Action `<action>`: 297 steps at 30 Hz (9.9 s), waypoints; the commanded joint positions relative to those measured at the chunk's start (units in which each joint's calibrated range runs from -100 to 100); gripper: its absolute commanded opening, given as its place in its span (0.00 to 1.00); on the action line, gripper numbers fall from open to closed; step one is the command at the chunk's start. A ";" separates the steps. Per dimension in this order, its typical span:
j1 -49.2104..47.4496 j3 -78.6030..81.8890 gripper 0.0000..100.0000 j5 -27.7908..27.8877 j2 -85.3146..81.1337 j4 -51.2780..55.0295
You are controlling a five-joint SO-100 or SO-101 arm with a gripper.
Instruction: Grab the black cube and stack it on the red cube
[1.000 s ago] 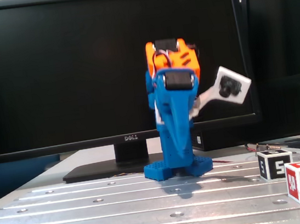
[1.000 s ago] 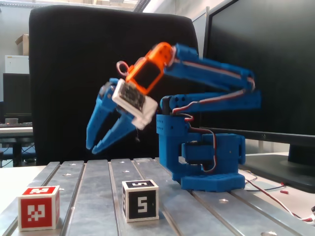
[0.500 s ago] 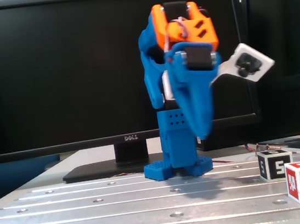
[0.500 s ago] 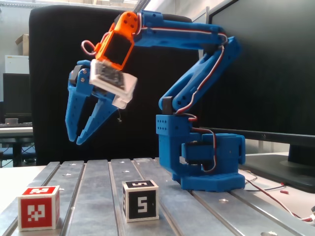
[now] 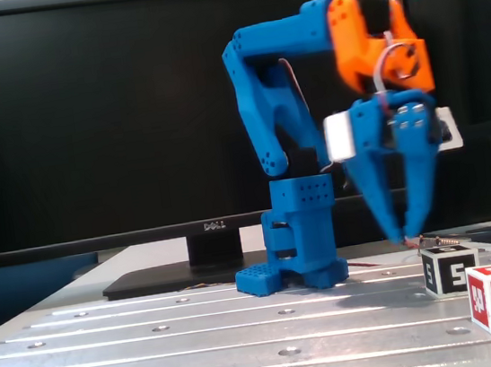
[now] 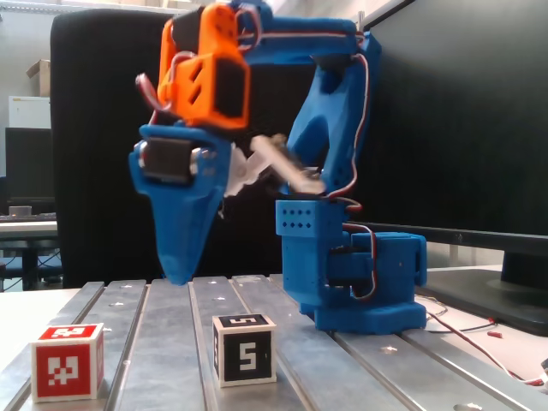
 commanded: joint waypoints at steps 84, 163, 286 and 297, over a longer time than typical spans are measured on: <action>-11.21 7.50 0.34 8.64 8.83 -6.45; -11.58 9.40 0.20 8.16 9.17 -10.04; 2.52 -43.52 0.14 16.21 29.30 12.96; 5.17 -48.50 0.14 17.69 35.23 12.70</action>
